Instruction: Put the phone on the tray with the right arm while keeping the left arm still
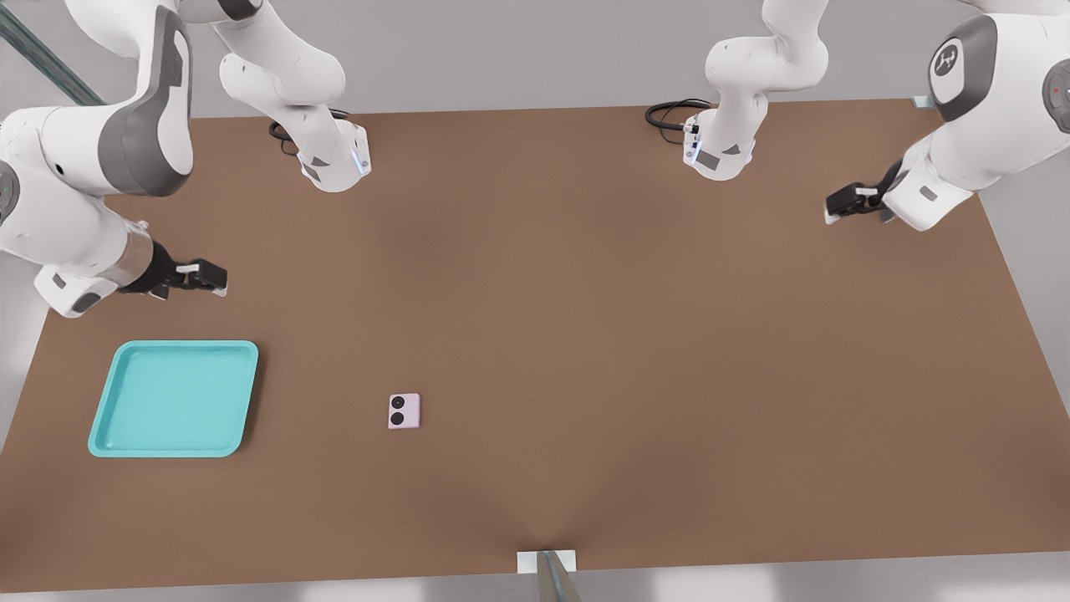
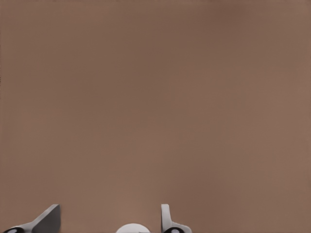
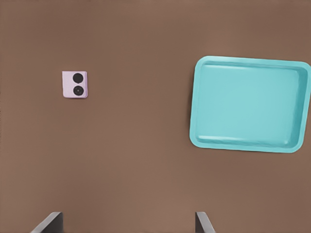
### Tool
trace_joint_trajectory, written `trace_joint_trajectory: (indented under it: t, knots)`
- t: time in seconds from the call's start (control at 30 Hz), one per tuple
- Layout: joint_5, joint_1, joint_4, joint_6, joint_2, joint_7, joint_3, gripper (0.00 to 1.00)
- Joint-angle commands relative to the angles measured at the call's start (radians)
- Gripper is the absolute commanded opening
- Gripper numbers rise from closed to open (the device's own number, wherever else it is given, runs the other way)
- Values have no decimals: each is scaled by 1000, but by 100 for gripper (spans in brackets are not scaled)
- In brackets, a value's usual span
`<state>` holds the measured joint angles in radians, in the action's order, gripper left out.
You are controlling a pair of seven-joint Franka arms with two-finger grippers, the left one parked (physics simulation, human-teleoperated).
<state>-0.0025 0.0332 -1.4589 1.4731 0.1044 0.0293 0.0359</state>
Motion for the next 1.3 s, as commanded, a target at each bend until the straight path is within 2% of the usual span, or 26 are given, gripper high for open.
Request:
trace_joint_trajectory:
  t: [0.0, 0.1, 0.17, 0.47, 0.6, 0.73, 0.87, 1.27]
  knots:
    - [-1, 19, 0, 116, 0, 18, 1, 100]
    - [6, -7, 2, 154, 75, -6, 10, 100]
    - [4, -56, 2, 269, 165, -8, 24, 100]
    - [-1, -233, 2, 762, 564, -351, 24, 100]
    - [1, -289, -24, 813, 663, -473, 24, 100]
    - [7, -286, -116, 925, 682, -477, 25, 100]
    - [7, -279, -166, 932, 652, -477, 50, 100]
    - [1, -269, -173, 966, 678, -476, 48, 100]
